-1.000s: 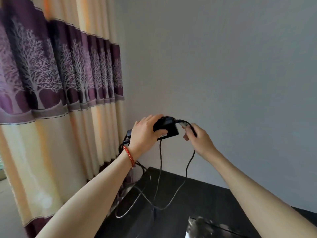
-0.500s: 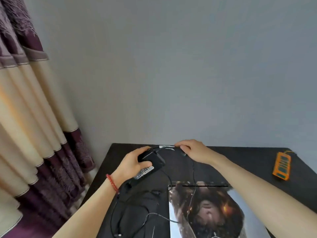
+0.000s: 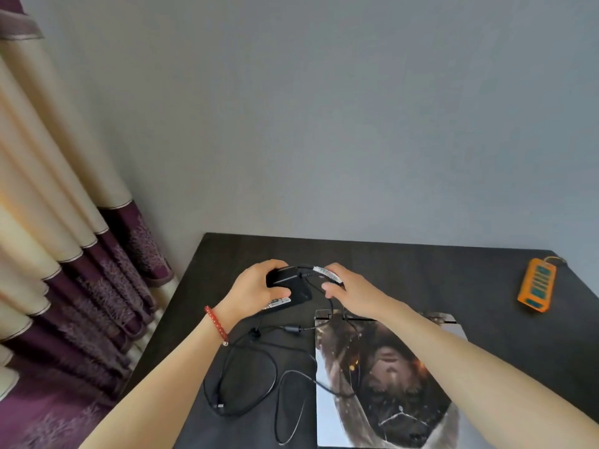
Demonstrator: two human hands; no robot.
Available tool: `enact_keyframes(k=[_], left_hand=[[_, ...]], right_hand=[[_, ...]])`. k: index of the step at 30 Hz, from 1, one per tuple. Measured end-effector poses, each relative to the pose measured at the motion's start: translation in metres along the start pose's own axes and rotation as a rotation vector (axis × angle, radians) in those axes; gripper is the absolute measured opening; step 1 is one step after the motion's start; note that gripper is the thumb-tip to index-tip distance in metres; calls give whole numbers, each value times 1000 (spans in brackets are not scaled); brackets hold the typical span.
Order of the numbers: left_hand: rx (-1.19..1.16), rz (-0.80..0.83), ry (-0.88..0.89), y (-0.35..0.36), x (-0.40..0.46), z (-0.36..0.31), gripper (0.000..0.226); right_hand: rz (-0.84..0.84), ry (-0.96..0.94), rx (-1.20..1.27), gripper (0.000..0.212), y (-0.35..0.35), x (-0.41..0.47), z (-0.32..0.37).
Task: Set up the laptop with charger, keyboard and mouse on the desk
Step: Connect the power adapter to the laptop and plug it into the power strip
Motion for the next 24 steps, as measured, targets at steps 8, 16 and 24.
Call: enact_keyframes(k=[8, 16, 24], left_hand=[[-829, -310, -305, -32, 9, 47, 22], [-754, -742, -486, -64, 9, 103, 25], [-1040, -650, -603, -43, 18, 126, 35]], right_hand=[[-130, 11, 213, 30, -7, 28, 12], [-254, 300, 739, 29, -12, 56, -44], [-457, 408, 678, 31, -5, 108, -76]])
Point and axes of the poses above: each hand's wrist, its own x-axis towards the middle knuckle, its own y-axis out of the palm, z = x × y, the point moved 6 cm from there along x, towards the middle knuckle, and after that the axes turned 5 degrees about -z, right-handed, at the moved point
